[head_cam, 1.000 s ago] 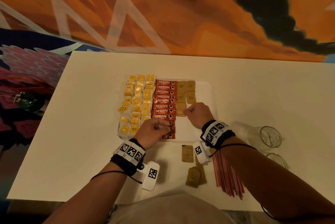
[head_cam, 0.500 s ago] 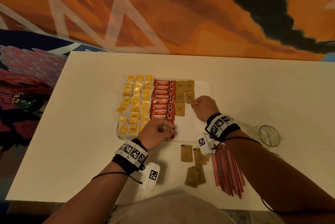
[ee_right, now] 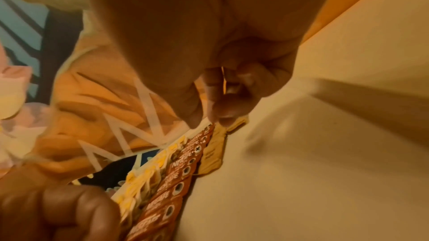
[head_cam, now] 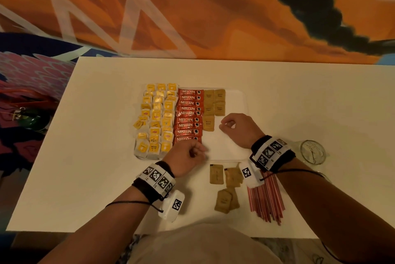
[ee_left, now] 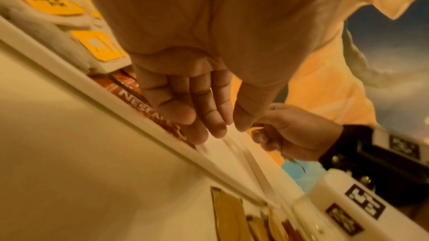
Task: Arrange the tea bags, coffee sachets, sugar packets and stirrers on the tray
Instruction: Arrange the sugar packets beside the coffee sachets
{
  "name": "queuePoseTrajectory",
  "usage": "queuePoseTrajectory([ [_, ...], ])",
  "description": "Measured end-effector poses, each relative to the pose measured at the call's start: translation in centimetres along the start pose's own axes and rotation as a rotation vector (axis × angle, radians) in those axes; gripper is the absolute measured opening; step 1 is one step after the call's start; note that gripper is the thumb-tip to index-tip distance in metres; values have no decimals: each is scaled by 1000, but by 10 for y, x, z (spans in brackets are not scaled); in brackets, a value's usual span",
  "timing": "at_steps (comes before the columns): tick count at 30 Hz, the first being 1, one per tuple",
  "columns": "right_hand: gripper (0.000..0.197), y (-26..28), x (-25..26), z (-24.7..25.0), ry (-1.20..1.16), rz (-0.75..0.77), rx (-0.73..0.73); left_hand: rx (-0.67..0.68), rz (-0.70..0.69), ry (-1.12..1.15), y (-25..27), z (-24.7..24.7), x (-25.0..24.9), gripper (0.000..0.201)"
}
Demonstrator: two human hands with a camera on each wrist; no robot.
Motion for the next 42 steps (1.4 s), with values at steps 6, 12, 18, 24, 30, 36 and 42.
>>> queuePoseTrajectory([
  [6, 29, 43, -26, 13, 178, 20, 111, 200, -101, -297, 6, -26, -9, 16],
  [12, 42, 68, -57, 6, 506, -20, 137, 316, -172, -489, 8, -48, -18, 40],
  [18, 41, 78, -74, -7, 631, -58, 53, 321, -160, -606, 12, -61, -15, 48],
  [24, 43, 87, -75, -21, 647, 22, 52, 259, -125, -619, 19, -68, -10, 49],
  [30, 46, 92, -73, -30, 610, 114, 126, 199, -79, -619, 23, -65, -7, 38],
  [36, 45, 97, -68, -34, 589, 184, 156, 211, -34, -592, 23, -58, -4, 9],
  [42, 35, 95, -68, -36, 517, 161, 171, 200, -35, -434, 24, -55, -6, 18],
])
Point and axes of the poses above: each hand's wrist, its own y-axis away from the middle knuckle, its own z-axis out of the back of the hand, x = y × z, the point moved 2 cm from there along -y, towards the middle knuckle, and after that the axes turned 14 degrees about -z, right-handed, at the moved point
